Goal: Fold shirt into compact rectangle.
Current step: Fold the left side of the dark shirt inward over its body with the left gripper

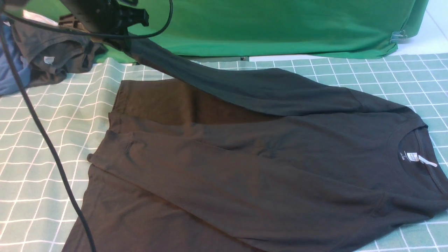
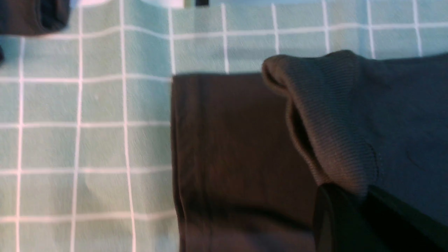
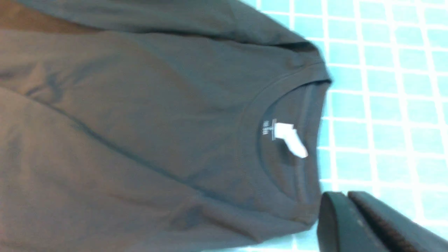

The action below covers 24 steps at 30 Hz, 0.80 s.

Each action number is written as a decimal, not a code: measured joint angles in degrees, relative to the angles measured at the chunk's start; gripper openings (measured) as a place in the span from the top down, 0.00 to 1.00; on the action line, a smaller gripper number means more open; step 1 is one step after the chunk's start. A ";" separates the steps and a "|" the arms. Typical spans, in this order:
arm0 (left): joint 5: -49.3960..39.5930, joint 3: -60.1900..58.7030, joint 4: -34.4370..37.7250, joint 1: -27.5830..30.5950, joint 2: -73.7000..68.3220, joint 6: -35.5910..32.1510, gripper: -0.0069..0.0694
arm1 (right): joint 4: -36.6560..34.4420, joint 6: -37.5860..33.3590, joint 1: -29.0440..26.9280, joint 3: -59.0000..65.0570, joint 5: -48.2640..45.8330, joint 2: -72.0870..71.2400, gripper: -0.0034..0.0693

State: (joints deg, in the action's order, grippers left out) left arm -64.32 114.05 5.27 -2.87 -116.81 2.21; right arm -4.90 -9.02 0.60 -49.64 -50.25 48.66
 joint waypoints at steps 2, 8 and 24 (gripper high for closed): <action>-2.94 0.00 0.71 0.00 0.37 -0.66 0.88 | 0.37 0.28 0.00 -0.97 -0.13 1.18 0.93; -4.98 -2.54 0.76 -0.12 2.41 -0.91 0.88 | 0.55 0.90 0.00 -1.15 -0.92 1.50 0.93; 2.89 -38.49 -2.29 -2.86 22.83 7.14 0.88 | -1.16 1.04 0.00 -1.15 -0.97 1.50 0.93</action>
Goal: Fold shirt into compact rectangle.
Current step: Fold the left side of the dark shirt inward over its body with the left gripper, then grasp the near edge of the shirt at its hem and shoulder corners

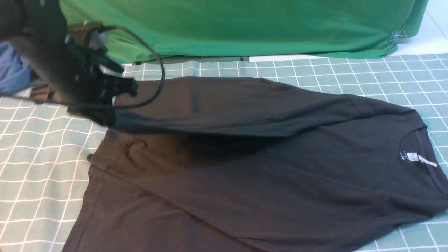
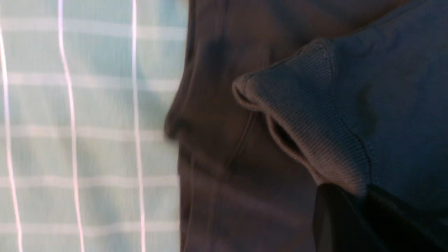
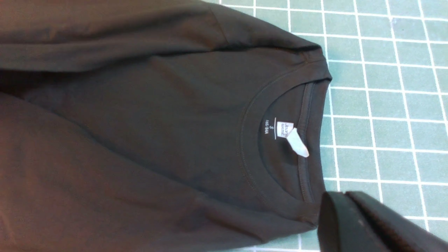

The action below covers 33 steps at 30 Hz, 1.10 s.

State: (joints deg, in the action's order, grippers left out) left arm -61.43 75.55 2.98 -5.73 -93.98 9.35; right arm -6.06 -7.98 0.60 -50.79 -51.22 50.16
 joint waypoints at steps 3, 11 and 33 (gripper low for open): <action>0.41 -5.99 -0.12 0.00 1.84 0.80 0.88 | -0.10 0.00 0.00 0.00 0.00 0.00 0.93; 3.56 -14.06 4.30 0.00 1.85 0.91 0.88 | -0.16 0.00 0.00 0.00 0.00 0.00 0.93; -6.17 -19.83 -0.36 0.00 2.90 3.55 0.15 | -0.16 0.00 0.00 0.00 -0.06 0.00 0.92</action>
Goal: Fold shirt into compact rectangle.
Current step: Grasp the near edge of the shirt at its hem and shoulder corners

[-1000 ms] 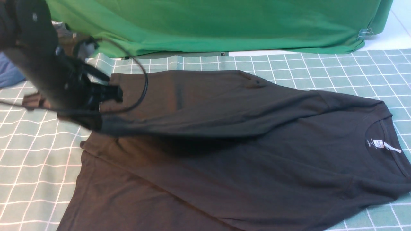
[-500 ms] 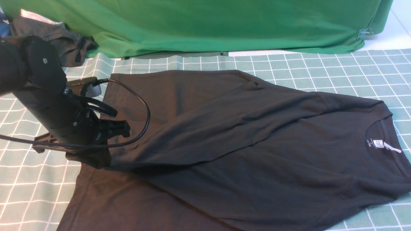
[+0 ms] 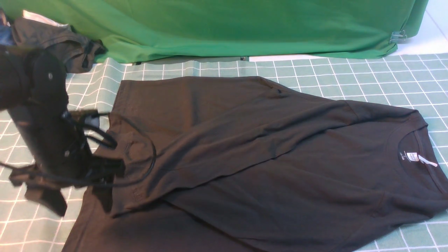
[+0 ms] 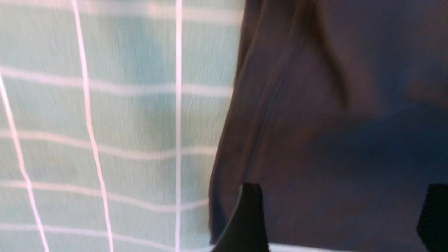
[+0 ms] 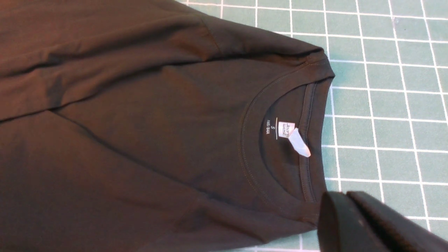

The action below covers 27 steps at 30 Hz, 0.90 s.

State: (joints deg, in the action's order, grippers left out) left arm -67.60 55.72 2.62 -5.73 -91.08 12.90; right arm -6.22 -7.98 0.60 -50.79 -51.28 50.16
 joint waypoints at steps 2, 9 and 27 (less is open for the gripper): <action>1.24 -3.11 0.00 0.00 0.76 0.20 0.14 | 0.00 0.00 0.00 0.00 0.00 0.00 0.91; 8.94 -14.62 -1.40 0.00 3.21 3.76 0.14 | 0.00 -0.05 0.00 0.00 0.00 0.00 0.90; 17.47 -21.66 -0.30 0.00 4.91 7.17 0.59 | -0.05 -0.42 0.00 0.00 0.00 0.00 0.90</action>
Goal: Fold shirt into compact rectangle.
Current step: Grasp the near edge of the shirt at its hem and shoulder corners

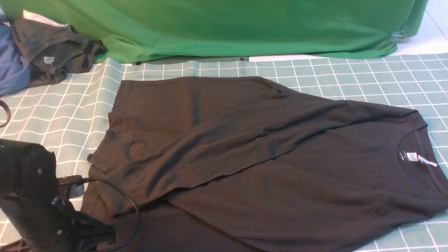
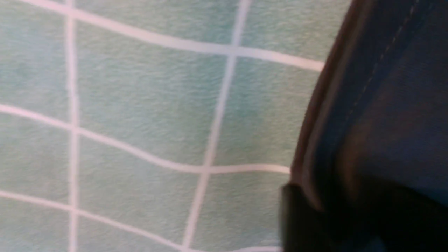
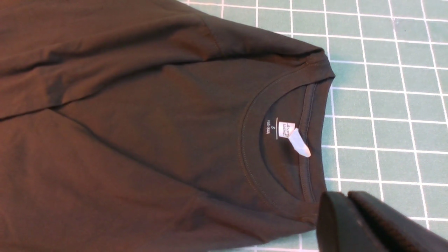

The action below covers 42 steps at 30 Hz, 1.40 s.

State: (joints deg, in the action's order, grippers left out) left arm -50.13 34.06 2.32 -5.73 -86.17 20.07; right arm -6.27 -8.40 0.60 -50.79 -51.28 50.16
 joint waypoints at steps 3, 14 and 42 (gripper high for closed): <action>0.03 0.00 0.33 -0.03 0.00 -1.66 0.81 | 0.00 0.00 0.00 0.00 -0.12 0.00 0.90; -4.82 -0.98 -1.00 -0.03 10.56 -3.13 0.89 | -7.08 -6.50 0.00 0.00 -5.71 0.00 0.88; -11.14 -2.30 0.95 -0.03 28.90 -3.35 0.89 | -20.55 -19.88 46.84 18.14 17.60 17.62 0.54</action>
State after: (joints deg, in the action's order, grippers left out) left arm -61.28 31.77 3.27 -5.76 -57.27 16.72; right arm -26.83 -28.28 47.44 -32.64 -33.68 67.78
